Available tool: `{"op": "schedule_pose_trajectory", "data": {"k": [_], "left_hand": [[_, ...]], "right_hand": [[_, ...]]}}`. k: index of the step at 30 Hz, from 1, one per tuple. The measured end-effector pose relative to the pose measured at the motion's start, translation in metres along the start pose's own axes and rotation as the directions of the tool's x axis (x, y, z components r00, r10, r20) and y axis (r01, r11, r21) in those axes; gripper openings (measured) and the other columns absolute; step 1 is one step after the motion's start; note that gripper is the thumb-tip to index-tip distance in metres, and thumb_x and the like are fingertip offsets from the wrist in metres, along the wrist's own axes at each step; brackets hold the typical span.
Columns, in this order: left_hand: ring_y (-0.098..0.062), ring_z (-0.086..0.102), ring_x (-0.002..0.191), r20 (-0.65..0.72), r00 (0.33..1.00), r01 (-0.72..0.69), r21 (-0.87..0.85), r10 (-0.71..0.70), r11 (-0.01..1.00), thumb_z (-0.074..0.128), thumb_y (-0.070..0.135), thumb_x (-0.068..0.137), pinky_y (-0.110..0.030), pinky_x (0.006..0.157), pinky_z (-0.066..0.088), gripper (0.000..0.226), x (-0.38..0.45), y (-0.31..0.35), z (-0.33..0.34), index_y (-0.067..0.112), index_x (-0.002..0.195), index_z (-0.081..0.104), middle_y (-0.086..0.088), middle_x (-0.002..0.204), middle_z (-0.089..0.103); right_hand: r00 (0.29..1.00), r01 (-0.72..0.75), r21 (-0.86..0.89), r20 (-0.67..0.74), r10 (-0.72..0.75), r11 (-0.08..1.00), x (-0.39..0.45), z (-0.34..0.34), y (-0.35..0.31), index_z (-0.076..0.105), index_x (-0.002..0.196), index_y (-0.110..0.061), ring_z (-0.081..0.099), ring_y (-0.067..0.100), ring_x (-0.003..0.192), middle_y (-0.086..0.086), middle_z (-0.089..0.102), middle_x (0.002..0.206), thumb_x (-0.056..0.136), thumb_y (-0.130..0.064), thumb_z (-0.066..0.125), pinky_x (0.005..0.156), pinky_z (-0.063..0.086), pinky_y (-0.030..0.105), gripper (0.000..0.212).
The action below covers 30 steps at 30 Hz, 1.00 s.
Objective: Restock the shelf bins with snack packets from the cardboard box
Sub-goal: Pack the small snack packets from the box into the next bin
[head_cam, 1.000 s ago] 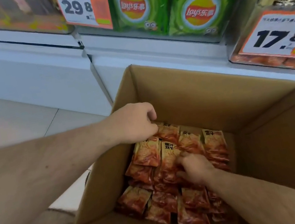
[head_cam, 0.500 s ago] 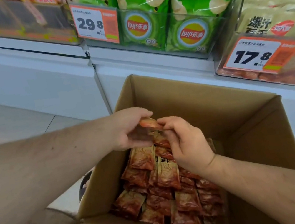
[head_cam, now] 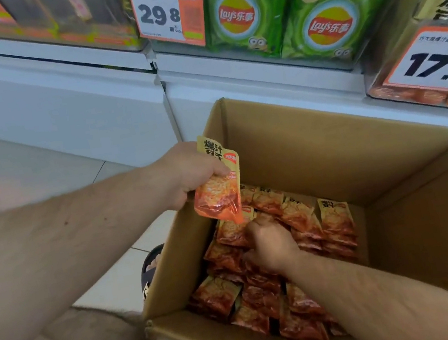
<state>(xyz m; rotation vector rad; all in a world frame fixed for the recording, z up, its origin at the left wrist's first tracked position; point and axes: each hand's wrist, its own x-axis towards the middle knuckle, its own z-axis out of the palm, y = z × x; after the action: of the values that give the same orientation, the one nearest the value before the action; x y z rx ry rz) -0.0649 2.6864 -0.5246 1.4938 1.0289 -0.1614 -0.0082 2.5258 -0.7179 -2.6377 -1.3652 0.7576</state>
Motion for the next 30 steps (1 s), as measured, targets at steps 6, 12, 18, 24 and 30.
{"op": "schedule_pose_trajectory", "data": {"k": [6, 12, 18, 24, 30], "left_hand": [[-0.025, 0.07, 0.085, 0.004, 1.0, 0.016, 0.022, -0.016, 1.0, 0.074, 0.004, 0.082, -0.029, 0.061, 0.052, 0.032, 0.008, -0.003, -0.001, 0.008, 0.112, 0.064, -0.01, 0.098, 0.073], [-0.024, 0.071, 0.084, 0.01, 1.0, 0.022, 0.03, -0.022, 0.999, 0.074, 0.006, 0.083, -0.029, 0.059, 0.053, 0.031, 0.011, -0.003, -0.001, 0.009, 0.112, 0.063, -0.01, 0.098, 0.073], [-0.028, 0.071, 0.086, -0.004, 0.999, 0.052, -0.007, -0.052, 0.999, 0.074, 0.008, 0.084, -0.037, 0.077, 0.058, 0.025, 0.009, 0.001, 0.002, 0.006, 0.105, 0.061, -0.013, 0.097, 0.073], [-0.025, 0.07, 0.074, 0.091, 0.987, 0.141, -0.102, -0.132, 0.985, 0.069, 0.009, 0.089, -0.034, 0.067, 0.059, 0.022, -0.002, 0.007, 0.019, 0.002, 0.108, 0.06, -0.014, 0.091, 0.073], [-0.026, 0.072, 0.075, 0.189, 0.976, 0.15, -0.228, -0.107, 0.962, 0.054, 0.023, 0.097, -0.036, 0.067, 0.058, 0.024, -0.019, 0.015, 0.046, 0.008, 0.111, 0.065, -0.012, 0.09, 0.076]], "right_hand": [[0.999, 0.032, -0.067, -0.038, -0.034, 0.997, 0.01, 0.02, 0.007, 0.059, 0.124, -0.018, 0.06, 0.029, 0.11, 0.007, 0.061, 0.123, 0.09, -0.027, 0.052, 0.09, 0.048, 0.035, 0.035], [0.971, -0.001, 0.142, -0.238, 0.035, 0.99, -0.001, 0.007, 0.01, 0.061, 0.107, -0.013, 0.063, 0.032, 0.093, 0.009, 0.066, 0.105, 0.095, -0.017, 0.049, 0.074, 0.047, 0.036, 0.017], [0.823, -0.283, 0.794, -0.088, 0.562, 0.538, -0.021, -0.066, 0.024, 0.057, 0.086, -0.015, 0.069, 0.022, 0.069, 0.004, 0.071, 0.083, 0.099, -0.02, 0.048, 0.06, 0.054, 0.041, 0.017], [0.839, -0.102, 0.732, -0.3, 0.453, 0.674, -0.085, -0.14, 0.048, 0.055, 0.081, -0.022, 0.069, 0.018, 0.096, 0.0, 0.072, 0.1, 0.098, -0.018, 0.054, 0.079, 0.053, 0.039, 0.018], [0.85, 0.28, 0.38, -0.526, -0.043, 0.882, -0.146, -0.177, 0.033, 0.047, 0.085, -0.021, 0.053, -0.004, 0.124, -0.009, 0.061, 0.129, 0.099, -0.012, 0.054, 0.096, 0.045, 0.014, 0.018]]}}
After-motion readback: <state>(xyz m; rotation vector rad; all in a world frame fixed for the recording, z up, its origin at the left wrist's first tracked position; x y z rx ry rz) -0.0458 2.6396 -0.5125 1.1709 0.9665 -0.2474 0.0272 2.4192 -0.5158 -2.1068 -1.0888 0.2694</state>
